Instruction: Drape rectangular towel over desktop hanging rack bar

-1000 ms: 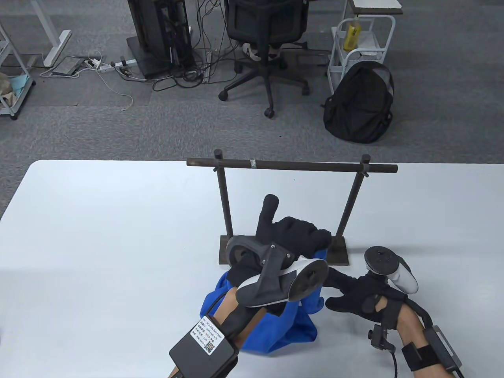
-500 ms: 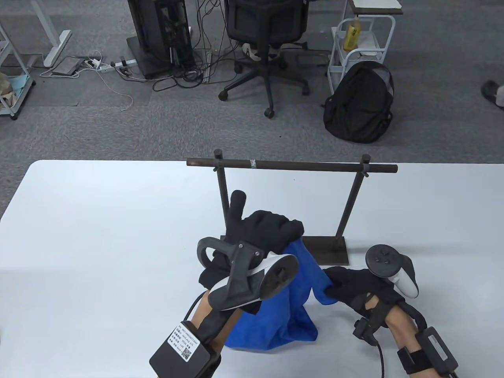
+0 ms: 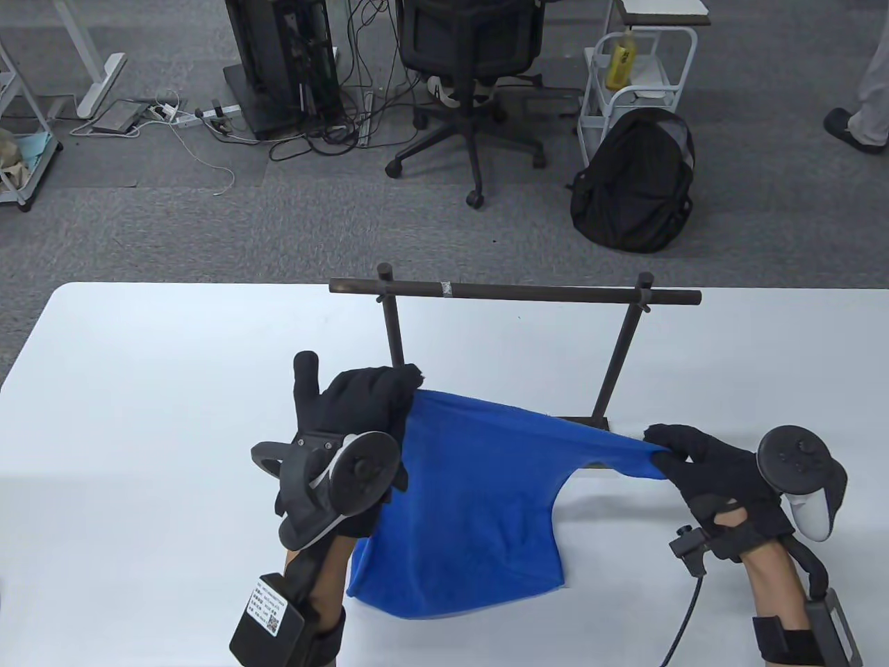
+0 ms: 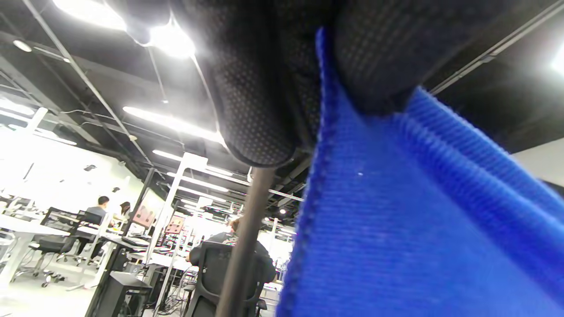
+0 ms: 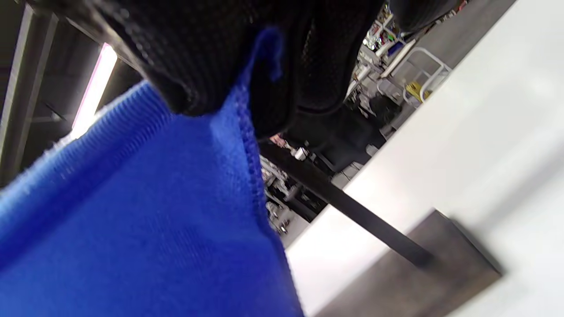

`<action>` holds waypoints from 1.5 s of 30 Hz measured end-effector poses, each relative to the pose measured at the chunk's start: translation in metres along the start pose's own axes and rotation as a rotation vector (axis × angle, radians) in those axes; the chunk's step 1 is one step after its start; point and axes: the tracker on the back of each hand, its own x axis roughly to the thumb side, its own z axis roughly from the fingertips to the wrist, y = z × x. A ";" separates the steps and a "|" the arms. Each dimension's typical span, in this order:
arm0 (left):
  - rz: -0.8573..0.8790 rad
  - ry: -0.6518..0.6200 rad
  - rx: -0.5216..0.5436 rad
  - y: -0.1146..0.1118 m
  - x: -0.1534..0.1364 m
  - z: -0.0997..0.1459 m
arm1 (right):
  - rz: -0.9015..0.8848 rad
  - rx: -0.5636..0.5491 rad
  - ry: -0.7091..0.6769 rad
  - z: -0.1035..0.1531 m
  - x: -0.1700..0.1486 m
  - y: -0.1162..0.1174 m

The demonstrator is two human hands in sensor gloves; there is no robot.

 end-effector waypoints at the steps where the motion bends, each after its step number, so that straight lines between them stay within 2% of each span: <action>1: 0.003 0.020 -0.016 -0.006 -0.007 0.000 | -0.001 -0.027 -0.021 0.001 0.005 -0.004; 5: 0.030 0.045 -0.039 -0.018 -0.023 -0.006 | 0.035 -0.098 -0.102 0.005 0.028 -0.020; 11: 0.088 0.058 -0.015 -0.013 -0.033 -0.009 | 0.055 -0.241 -0.202 0.006 0.069 -0.053; 14: 0.095 0.064 0.032 -0.008 -0.033 -0.008 | 0.099 -0.331 -0.274 0.005 0.108 -0.067; 18: 0.118 0.090 0.098 0.000 -0.039 -0.005 | 0.160 -0.343 -0.315 -0.002 0.145 -0.075; 21: 0.143 0.125 0.182 0.006 -0.046 -0.001 | 0.152 -0.326 -0.319 -0.009 0.160 -0.073; 27: 0.160 0.143 0.277 0.011 -0.049 0.003 | 0.218 -0.386 -0.325 -0.007 0.155 -0.064; 32: 0.182 0.129 0.299 0.009 -0.046 0.004 | 0.103 -0.462 -0.321 0.001 0.137 -0.060; 34: 0.178 0.133 0.313 0.009 -0.045 0.004 | 0.137 -0.441 -0.301 0.000 0.136 -0.059; 36: 0.185 0.138 0.330 0.009 -0.045 0.005 | 0.120 -0.467 -0.308 -0.001 0.136 -0.057; 40: 0.192 0.140 0.328 0.014 -0.042 0.005 | 0.077 -0.512 -0.320 0.003 0.146 -0.062; 41: 0.194 0.129 0.307 0.018 -0.039 0.004 | 0.061 -0.506 -0.325 0.003 0.151 -0.065; 43: 0.156 0.123 0.340 0.029 -0.037 0.002 | 0.076 -0.450 -0.310 -0.001 0.162 -0.073; 45: 0.157 0.118 0.325 0.040 -0.037 -0.010 | 0.076 -0.426 -0.303 -0.008 0.177 -0.083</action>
